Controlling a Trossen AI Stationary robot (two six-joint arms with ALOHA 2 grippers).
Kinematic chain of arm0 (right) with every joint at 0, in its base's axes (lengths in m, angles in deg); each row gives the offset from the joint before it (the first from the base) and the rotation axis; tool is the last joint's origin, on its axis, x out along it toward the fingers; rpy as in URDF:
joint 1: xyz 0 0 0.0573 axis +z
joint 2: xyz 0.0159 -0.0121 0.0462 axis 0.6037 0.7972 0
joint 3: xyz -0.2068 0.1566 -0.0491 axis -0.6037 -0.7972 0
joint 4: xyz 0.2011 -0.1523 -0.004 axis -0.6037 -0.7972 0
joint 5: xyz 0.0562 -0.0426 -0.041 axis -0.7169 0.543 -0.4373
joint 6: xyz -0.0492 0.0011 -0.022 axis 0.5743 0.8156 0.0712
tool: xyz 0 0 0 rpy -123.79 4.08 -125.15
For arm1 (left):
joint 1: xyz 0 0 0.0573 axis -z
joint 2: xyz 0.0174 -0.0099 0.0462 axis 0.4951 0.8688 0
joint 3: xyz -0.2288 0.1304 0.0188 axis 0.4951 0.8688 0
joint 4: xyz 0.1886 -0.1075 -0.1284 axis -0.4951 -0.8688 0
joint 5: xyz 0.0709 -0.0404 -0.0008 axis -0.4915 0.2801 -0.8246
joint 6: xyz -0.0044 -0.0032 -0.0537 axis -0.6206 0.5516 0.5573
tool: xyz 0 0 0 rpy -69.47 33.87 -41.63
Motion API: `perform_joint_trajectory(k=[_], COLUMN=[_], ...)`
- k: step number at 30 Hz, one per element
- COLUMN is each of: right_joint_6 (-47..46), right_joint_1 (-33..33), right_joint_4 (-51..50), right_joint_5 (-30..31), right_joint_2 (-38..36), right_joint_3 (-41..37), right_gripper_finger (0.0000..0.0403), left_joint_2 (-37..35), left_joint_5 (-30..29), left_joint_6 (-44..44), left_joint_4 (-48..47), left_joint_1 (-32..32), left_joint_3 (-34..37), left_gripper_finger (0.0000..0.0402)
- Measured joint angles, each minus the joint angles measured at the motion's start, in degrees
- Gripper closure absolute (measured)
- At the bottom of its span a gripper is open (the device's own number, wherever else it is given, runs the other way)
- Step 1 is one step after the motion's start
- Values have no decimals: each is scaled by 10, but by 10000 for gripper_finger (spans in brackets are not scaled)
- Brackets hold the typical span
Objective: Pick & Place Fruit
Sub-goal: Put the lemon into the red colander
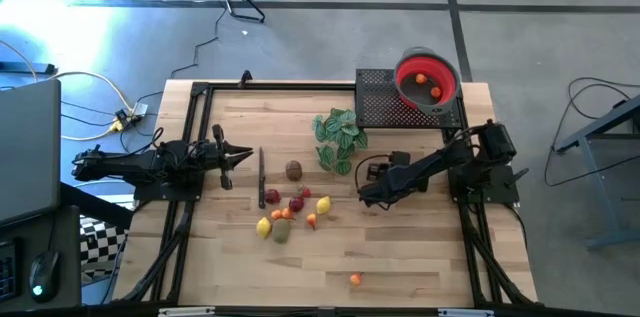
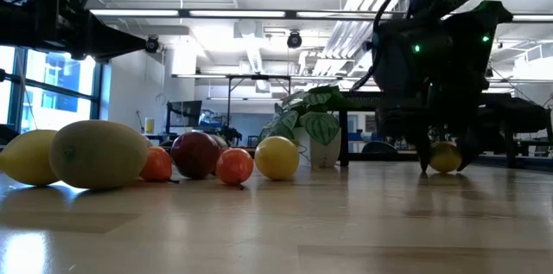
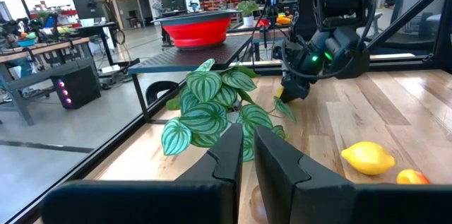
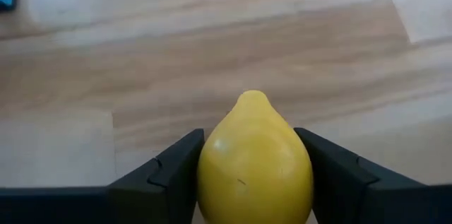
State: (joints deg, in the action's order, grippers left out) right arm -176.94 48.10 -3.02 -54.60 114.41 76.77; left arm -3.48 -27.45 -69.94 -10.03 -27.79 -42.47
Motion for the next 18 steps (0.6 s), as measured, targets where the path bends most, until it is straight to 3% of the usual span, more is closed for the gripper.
perform_joint_trajectory(k=[5, 10, 18], right_joint_6=[17, 28, 91], right_joint_1=[1, 0, -1], right_joint_4=[-7, -11, -12], right_joint_5=[0, 8, 57], right_joint_2=[-18, -45, -102], right_joint_3=[6, 14, 38], right_gripper_finger=[207, 187, 208], left_joint_2=[0, 0, 0], left_joint_5=[-1, -2, -2], left_joint_6=[0, 0, 0], left_joint_4=[0, 0, 1], left_joint_1=[0, 0, 0], left_joint_3=[0, 0, 0], left_gripper_finger=[368, 368, 368])
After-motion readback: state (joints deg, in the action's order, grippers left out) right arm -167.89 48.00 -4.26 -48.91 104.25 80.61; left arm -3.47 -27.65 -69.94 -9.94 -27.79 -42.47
